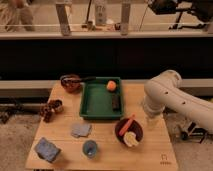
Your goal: Place banana in table surface
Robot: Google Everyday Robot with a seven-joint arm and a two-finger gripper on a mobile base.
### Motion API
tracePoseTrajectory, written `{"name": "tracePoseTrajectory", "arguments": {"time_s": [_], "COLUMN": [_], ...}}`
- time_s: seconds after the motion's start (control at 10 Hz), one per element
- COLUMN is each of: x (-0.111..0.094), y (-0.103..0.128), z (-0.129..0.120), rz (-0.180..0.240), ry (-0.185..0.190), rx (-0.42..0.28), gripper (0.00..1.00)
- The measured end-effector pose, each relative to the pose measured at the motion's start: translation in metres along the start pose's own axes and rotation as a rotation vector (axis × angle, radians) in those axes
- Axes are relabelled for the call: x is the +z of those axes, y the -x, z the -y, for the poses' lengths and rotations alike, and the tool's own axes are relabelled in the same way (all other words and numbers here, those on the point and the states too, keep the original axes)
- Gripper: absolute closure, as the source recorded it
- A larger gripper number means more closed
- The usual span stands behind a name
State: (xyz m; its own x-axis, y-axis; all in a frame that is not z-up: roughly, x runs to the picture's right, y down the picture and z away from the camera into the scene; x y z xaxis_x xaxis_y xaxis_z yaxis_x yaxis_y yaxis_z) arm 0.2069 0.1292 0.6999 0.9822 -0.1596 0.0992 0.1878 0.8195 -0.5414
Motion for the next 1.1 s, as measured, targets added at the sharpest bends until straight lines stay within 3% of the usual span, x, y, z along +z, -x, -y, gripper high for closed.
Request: {"name": "tracePoseTrajectory", "arguments": {"time_s": [1.1], "x": [0.030], "y": [0.040], "z": [0.011], "rz": [0.074], "ry": [0.004], "rx": [-0.002], "gripper": [0.20]}}
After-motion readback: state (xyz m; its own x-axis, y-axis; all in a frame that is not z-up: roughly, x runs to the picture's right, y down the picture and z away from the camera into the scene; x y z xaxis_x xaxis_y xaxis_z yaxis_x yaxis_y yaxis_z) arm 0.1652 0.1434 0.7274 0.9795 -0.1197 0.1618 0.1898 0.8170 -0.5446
